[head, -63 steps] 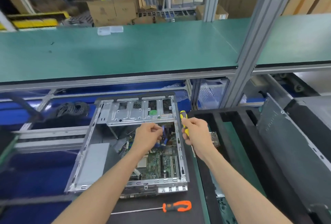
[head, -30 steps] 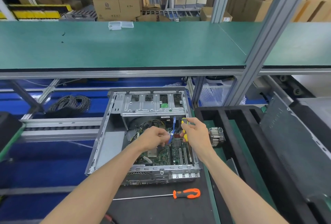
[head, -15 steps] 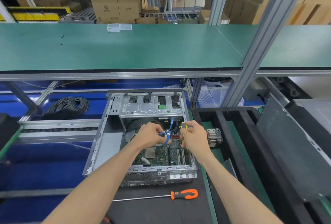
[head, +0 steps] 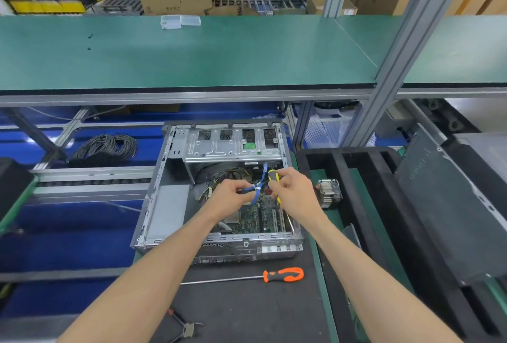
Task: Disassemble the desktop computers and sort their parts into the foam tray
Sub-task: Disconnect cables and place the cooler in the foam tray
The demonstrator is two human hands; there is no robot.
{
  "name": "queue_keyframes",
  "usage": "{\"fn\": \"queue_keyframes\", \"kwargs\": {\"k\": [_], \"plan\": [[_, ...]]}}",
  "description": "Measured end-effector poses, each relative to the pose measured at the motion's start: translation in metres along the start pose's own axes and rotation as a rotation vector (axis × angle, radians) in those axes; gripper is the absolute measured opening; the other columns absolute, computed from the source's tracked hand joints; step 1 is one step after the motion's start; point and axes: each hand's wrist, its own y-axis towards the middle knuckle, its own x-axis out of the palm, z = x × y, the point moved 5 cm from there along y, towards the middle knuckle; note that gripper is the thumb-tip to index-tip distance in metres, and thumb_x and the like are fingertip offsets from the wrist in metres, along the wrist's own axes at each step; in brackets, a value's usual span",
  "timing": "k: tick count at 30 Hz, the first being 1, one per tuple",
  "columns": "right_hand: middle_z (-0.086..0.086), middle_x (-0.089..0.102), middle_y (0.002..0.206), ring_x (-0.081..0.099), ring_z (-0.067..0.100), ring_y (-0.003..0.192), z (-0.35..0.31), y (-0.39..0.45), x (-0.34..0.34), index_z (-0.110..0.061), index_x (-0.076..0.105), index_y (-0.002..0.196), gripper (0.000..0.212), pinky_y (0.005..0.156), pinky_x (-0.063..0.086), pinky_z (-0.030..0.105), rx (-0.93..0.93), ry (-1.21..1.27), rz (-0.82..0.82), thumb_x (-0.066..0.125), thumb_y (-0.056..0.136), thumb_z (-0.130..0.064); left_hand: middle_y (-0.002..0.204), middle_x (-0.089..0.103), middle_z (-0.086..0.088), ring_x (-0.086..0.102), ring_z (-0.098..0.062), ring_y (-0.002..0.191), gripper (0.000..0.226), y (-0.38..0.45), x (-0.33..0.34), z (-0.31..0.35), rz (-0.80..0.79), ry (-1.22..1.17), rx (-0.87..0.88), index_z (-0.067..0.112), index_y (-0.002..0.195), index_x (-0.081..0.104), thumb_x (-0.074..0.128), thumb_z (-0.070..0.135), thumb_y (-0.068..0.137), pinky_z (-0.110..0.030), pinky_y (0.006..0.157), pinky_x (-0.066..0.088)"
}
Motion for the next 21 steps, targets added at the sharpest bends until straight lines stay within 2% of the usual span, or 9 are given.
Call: {"fn": "queue_keyframes", "kwargs": {"k": [3,5,7,8,11,13,15,18,21], "plan": [[0.003,0.071,0.071,0.063,0.019,0.072,-0.013,-0.009,0.003,-0.016,0.063,0.102,0.014,0.074,0.053,0.04,-0.122,-0.134,-0.067,0.066,0.095,-0.028,0.058,0.052,0.011,0.036,-0.01,0.054,0.013,-0.004,-0.001,-0.001,0.002,-0.005,0.017,0.038,0.083,0.075,0.072,0.05,0.086,-0.028,0.057,0.03],[-0.004,0.07,0.074,0.059,0.017,0.071,-0.021,-0.019,0.008,-0.022,0.061,0.099,0.015,0.073,0.052,0.04,-0.203,-0.241,-0.101,0.068,0.093,-0.033,0.055,0.053,0.017,0.037,-0.005,0.051,0.006,-0.005,-0.002,0.0,-0.002,0.0,0.039,0.039,0.083,0.075,0.074,0.036,0.088,-0.029,0.057,0.032],[-0.011,0.068,0.082,0.06,0.016,0.077,-0.026,-0.034,0.014,-0.026,0.06,0.102,0.018,0.072,0.051,0.038,-0.302,-0.366,-0.122,0.067,0.093,-0.039,0.068,0.065,0.016,0.049,-0.002,0.061,0.012,-0.005,-0.003,0.002,-0.019,-0.006,0.072,0.033,0.089,0.077,0.076,0.021,0.087,-0.033,0.064,0.042],[-0.012,0.067,0.085,0.061,0.017,0.08,-0.027,-0.044,0.018,-0.026,0.06,0.105,0.02,0.071,0.051,0.038,-0.377,-0.429,-0.123,0.067,0.093,-0.041,0.074,0.069,0.011,0.052,-0.004,0.067,0.012,-0.005,-0.003,0.003,-0.029,-0.013,0.083,0.029,0.094,0.077,0.077,0.02,0.085,-0.035,0.068,0.045],[-0.005,0.065,0.082,0.061,0.021,0.073,-0.028,-0.081,0.029,-0.02,0.064,0.103,0.02,0.059,0.052,0.041,-0.695,-0.549,-0.11,0.069,0.092,-0.036,0.058,0.054,0.016,0.042,-0.005,0.058,0.014,-0.008,-0.003,0.001,-0.04,-0.03,0.057,0.035,0.096,0.072,0.075,0.026,0.086,-0.026,0.06,0.038],[-0.003,0.063,0.081,0.06,0.021,0.07,-0.019,-0.107,0.044,-0.015,0.065,0.097,0.019,0.052,0.049,0.037,-0.897,-0.627,-0.133,0.07,0.091,-0.033,0.052,0.045,0.018,0.036,-0.003,0.053,0.017,-0.009,-0.003,-0.001,-0.046,-0.031,0.042,0.034,0.102,0.07,0.074,0.025,0.089,-0.017,0.055,0.033],[-0.003,0.06,0.082,0.057,0.02,0.069,-0.004,-0.128,0.064,-0.015,0.065,0.095,0.019,0.05,0.047,0.035,-1.028,-0.71,-0.217,0.065,0.094,-0.034,0.052,0.04,0.016,0.033,-0.006,0.054,0.017,-0.009,-0.002,-0.002,-0.062,-0.04,0.037,0.033,0.103,0.07,0.075,0.025,0.089,-0.018,0.054,0.03],[-0.002,0.058,0.084,0.056,0.019,0.066,0.023,-0.147,0.092,-0.016,0.065,0.093,0.02,0.051,0.047,0.035,-1.068,-0.788,-0.343,0.061,0.096,-0.035,0.06,0.04,0.009,0.034,-0.012,0.06,0.02,-0.009,0.0,-0.005,-0.077,-0.032,0.023,0.031,0.11,0.069,0.073,0.024,0.091,-0.027,0.063,0.03],[-0.005,0.06,0.082,0.059,0.016,0.067,0.046,-0.152,0.11,-0.02,0.064,0.088,0.019,0.05,0.047,0.031,-1.026,-0.852,-0.384,0.071,0.089,-0.038,0.064,0.041,0.004,0.035,-0.014,0.062,0.025,-0.01,0.0,-0.006,-0.075,-0.045,0.012,0.027,0.115,0.069,0.072,0.021,0.091,-0.028,0.065,0.03]]}}
